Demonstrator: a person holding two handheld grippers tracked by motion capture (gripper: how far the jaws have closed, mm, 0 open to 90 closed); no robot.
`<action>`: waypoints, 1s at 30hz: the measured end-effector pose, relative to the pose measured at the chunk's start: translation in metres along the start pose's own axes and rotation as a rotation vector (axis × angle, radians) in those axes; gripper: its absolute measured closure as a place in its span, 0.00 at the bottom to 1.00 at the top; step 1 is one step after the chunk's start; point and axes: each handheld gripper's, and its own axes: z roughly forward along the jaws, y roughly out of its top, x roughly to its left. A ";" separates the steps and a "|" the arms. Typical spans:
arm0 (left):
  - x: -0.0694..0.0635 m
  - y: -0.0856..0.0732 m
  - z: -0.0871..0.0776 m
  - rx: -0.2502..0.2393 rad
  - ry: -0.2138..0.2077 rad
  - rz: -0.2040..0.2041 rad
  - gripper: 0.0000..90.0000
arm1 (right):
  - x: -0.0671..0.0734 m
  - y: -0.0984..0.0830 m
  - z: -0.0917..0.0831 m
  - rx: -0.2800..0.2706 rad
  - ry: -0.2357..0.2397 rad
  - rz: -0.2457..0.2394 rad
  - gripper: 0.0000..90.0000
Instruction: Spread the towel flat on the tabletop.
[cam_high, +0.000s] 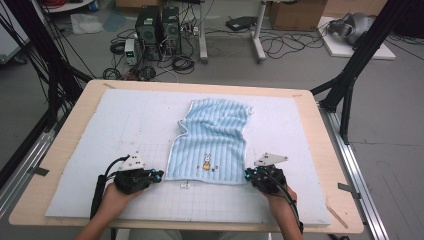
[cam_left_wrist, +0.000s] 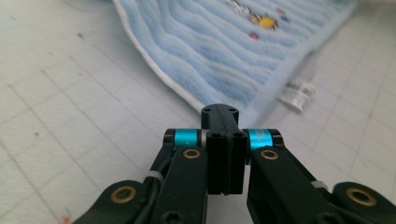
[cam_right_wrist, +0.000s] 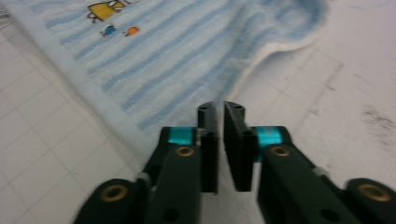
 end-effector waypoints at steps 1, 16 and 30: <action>0.002 0.001 0.000 -0.016 0.012 -0.025 0.80 | -0.002 0.000 -0.004 -0.018 -0.009 0.017 0.81; 0.007 0.019 0.039 0.060 0.075 -0.076 0.73 | 0.014 0.004 0.023 -0.051 0.035 0.007 0.69; -0.009 0.003 0.017 0.084 -0.065 -0.002 0.97 | 0.007 -0.009 0.005 -0.005 0.223 0.011 0.95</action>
